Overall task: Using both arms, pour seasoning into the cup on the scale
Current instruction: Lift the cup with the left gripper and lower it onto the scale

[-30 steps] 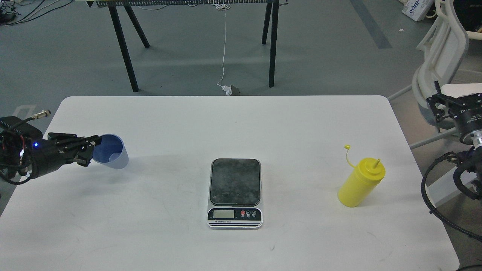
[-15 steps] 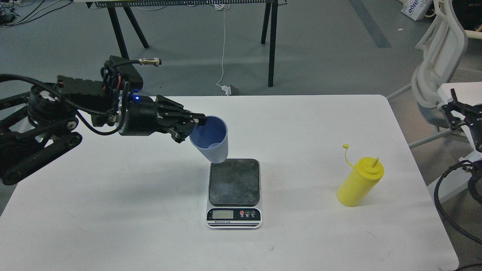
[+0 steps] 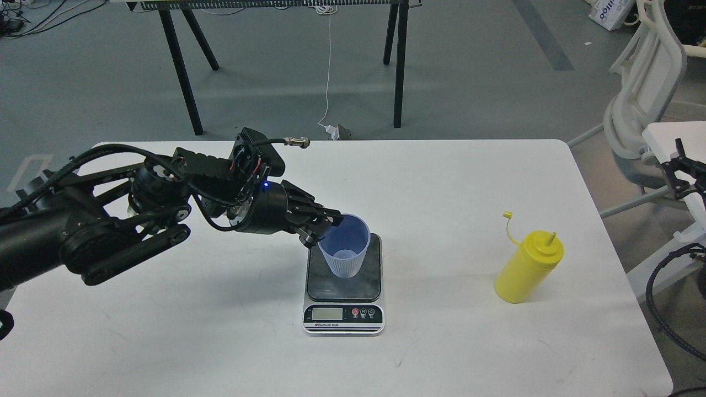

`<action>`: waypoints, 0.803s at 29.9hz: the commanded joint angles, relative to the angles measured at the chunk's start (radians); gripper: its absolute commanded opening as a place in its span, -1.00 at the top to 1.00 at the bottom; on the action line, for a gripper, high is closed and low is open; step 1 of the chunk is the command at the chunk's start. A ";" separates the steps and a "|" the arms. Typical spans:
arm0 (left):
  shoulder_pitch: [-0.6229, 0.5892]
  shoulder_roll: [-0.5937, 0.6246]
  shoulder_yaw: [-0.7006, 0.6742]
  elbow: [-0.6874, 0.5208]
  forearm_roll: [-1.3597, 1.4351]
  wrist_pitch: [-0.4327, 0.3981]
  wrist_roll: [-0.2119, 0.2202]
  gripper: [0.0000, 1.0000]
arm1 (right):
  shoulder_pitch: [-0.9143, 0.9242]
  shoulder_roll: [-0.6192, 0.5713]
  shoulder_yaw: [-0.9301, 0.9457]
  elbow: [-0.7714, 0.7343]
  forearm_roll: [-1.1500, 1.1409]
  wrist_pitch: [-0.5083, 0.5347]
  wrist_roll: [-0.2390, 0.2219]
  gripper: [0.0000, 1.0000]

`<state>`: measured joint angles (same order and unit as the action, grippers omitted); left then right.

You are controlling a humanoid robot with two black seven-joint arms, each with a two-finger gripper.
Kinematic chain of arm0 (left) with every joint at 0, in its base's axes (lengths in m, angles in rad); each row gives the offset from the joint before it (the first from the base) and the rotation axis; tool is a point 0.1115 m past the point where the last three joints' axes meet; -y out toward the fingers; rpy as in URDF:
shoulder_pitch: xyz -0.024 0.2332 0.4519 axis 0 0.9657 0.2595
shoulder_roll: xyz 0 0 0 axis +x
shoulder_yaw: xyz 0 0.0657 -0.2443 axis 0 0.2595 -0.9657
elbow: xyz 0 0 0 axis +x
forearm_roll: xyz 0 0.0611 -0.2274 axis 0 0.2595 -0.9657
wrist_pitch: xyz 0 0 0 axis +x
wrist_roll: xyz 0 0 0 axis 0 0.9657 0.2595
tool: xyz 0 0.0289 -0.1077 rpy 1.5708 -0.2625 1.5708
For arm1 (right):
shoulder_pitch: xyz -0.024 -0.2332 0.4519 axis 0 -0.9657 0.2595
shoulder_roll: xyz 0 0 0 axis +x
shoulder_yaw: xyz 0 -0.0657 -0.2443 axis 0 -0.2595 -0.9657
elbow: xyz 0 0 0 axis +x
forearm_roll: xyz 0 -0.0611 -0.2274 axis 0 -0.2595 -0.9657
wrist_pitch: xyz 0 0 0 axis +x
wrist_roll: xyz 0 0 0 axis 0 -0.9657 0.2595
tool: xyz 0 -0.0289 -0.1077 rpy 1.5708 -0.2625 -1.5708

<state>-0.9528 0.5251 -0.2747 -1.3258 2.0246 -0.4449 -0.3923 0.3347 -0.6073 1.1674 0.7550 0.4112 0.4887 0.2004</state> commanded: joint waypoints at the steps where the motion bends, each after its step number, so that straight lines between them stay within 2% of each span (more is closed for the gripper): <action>1: 0.006 -0.008 0.002 0.010 0.000 0.002 0.004 0.90 | 0.000 0.000 0.000 0.000 0.000 0.000 0.001 -0.99; 9: 0.008 -0.050 0.000 0.094 0.000 0.008 0.004 0.88 | 0.000 0.001 0.000 0.000 0.000 0.000 0.001 -0.99; 14: 0.008 -0.057 0.000 0.109 0.002 0.009 0.010 0.80 | 0.000 0.000 0.000 -0.002 0.000 0.000 0.001 -0.99; 18: 0.008 -0.063 0.002 0.120 0.002 0.009 0.015 0.60 | -0.002 0.000 0.000 0.000 0.000 0.000 0.001 -0.99; 24: 0.008 -0.057 0.002 0.120 -0.006 0.009 0.012 0.59 | -0.006 0.000 0.000 0.000 0.000 0.000 0.001 -0.99</action>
<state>-0.9448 0.4632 -0.2735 -1.2058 2.0255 -0.4356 -0.3779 0.3288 -0.6073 1.1674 0.7546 0.4111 0.4887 0.2010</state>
